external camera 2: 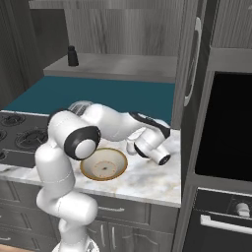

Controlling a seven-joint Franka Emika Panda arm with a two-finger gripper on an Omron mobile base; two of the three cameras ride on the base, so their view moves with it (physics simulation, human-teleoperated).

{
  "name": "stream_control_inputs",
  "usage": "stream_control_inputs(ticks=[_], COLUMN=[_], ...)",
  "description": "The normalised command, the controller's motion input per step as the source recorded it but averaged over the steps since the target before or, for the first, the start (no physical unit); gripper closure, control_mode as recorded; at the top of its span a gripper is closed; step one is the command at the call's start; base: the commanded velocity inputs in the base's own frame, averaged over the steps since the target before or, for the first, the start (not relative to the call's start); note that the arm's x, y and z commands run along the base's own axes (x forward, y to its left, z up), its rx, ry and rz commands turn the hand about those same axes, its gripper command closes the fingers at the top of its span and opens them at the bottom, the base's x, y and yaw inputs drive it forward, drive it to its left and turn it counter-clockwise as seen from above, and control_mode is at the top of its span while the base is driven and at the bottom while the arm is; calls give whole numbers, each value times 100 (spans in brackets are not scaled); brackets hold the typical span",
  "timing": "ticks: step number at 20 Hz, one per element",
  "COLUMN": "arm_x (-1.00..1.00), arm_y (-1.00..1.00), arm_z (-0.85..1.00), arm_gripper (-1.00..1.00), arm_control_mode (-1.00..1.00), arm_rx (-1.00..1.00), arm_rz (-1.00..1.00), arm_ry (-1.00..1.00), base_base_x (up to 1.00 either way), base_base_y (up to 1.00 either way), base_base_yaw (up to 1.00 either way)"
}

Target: Retrieve the bottle and the shaker from the cabinet and place them next to the mixing bowl on the counter. Then add garlic from the fridge to the mixing bowl.

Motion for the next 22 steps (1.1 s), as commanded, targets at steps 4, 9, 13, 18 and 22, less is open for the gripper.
stream_control_inputs(ticks=[4,9,13,18,22], arm_x=[-42,-49,-33,-28,-47], arm_y=[0,5,55,70,29], arm_z=[77,81,67,58,60], arm_gripper=[-100,-100,-100,-100,-100], arm_control_mode=[-100,-100,-100,-100,-100], arm_rx=[0,-10,-29,-33,-29], arm_rz=[0,0,0,-1,0], arm_ry=[-10,-4,0,0,-9], base_base_x=[0,0,0,0,0], base_base_y=[0,0,0,0,0], base_base_yaw=[0,0,0,0,0])
